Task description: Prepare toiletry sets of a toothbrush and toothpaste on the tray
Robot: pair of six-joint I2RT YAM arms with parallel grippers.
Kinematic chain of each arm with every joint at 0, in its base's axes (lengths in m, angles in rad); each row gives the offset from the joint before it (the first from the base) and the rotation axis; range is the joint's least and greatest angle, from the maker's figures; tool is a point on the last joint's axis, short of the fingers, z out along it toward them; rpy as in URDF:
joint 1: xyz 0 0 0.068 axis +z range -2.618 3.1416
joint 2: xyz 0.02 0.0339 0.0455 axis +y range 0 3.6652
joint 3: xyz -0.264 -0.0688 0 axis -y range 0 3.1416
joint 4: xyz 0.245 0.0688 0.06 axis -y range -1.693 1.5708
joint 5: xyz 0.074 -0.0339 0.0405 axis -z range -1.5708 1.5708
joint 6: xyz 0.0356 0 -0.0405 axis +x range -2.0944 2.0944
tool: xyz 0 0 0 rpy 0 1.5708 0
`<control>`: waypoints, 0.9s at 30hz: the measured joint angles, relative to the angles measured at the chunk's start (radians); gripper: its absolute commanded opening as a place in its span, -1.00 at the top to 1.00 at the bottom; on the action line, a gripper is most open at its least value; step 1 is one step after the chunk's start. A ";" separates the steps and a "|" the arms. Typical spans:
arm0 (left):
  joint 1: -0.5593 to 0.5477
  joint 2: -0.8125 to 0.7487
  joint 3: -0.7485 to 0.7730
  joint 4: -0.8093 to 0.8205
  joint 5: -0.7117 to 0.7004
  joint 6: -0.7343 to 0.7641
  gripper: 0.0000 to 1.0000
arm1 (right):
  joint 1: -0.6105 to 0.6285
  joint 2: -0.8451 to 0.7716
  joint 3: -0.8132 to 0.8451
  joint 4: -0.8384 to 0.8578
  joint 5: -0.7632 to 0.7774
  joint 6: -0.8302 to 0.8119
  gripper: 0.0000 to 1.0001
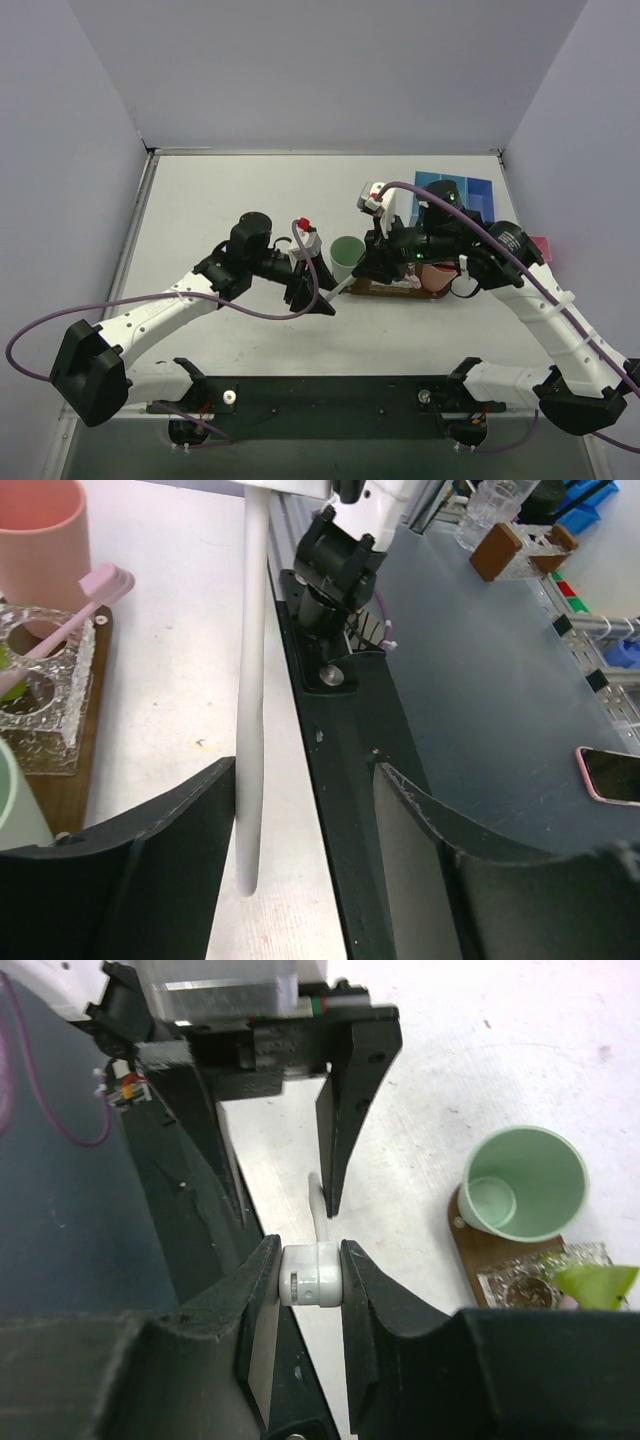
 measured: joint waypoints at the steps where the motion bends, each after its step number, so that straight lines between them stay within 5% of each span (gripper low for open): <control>1: 0.005 -0.002 0.000 0.005 -0.009 -0.002 -0.40 | 0.000 -0.007 -0.005 0.000 0.023 0.000 1.00; 16: 0.172 -0.212 -0.085 0.171 -0.290 -0.054 -0.49 | 0.000 -0.061 -0.007 -0.121 0.408 -0.094 1.00; 27: 0.189 -0.235 -0.099 0.202 -0.383 -0.061 -0.50 | 0.034 -0.004 -0.008 -0.135 0.612 -0.164 1.00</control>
